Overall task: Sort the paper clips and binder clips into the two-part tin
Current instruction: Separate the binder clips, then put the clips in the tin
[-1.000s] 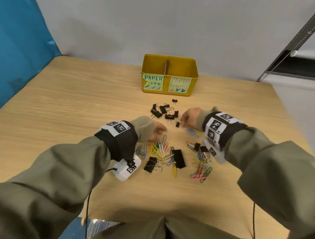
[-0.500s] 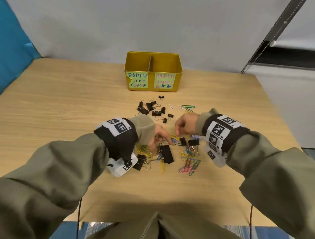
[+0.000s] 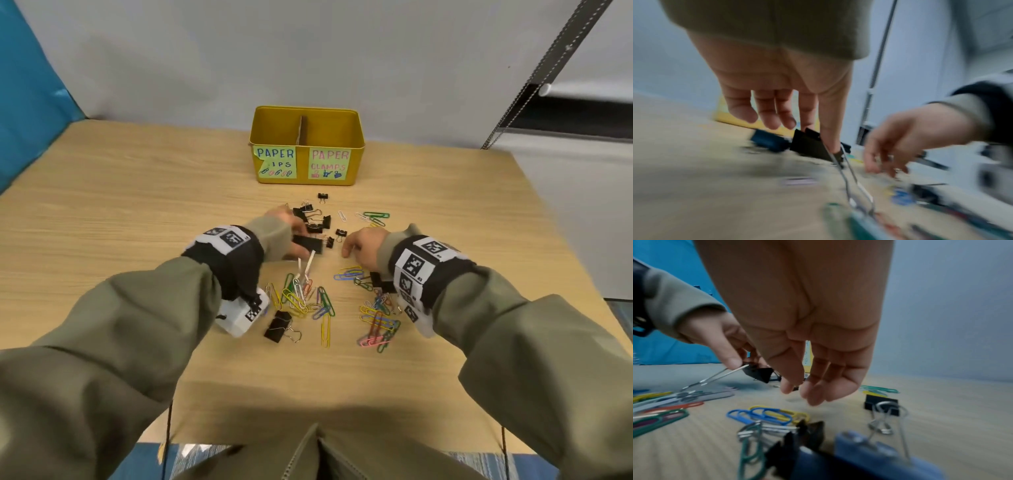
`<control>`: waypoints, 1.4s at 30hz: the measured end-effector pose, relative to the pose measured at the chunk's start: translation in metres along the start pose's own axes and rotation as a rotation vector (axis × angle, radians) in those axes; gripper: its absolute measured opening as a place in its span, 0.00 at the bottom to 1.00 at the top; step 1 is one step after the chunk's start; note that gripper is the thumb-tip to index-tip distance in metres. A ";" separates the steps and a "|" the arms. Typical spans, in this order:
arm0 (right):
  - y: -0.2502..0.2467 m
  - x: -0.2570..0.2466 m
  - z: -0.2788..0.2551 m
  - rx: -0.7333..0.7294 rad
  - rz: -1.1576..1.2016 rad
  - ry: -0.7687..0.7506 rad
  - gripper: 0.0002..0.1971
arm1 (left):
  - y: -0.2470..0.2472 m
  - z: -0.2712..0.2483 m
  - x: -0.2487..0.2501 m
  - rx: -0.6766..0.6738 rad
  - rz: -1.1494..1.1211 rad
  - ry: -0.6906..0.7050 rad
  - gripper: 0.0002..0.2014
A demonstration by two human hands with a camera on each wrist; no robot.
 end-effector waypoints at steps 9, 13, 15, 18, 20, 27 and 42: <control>0.017 -0.049 0.003 -0.051 -0.063 -0.152 0.22 | -0.014 0.006 -0.073 0.110 -0.053 -0.226 0.27; 0.026 -0.081 -0.005 -0.046 -0.064 -0.303 0.20 | -0.010 -0.017 -0.051 0.053 0.021 -0.038 0.11; 0.034 -0.091 -0.011 -0.086 -0.092 -0.362 0.20 | 0.012 -0.037 -0.031 -0.163 0.066 0.098 0.13; 0.035 -0.089 -0.005 -0.105 -0.114 -0.333 0.19 | 0.052 -0.063 -0.011 -0.444 0.127 0.190 0.22; 0.030 -0.087 -0.002 -0.088 -0.101 -0.307 0.20 | 0.064 -0.066 -0.005 -0.468 0.181 0.218 0.23; 0.058 -0.113 -0.015 -0.153 -0.175 -0.549 0.27 | 0.057 -0.071 -0.044 -0.525 0.173 0.127 0.13; 0.021 -0.064 0.020 0.013 -0.032 -0.306 0.24 | 0.026 -0.073 -0.066 -0.232 -0.013 0.026 0.19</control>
Point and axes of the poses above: each hand's wrist, its own z-axis towards the middle knuckle, its own y-axis out of the palm, x = y × z, the point moved 8 cm from there along z, towards the middle knuckle, and after that the axes turned 8 degrees about z, right-handed, at the moved point
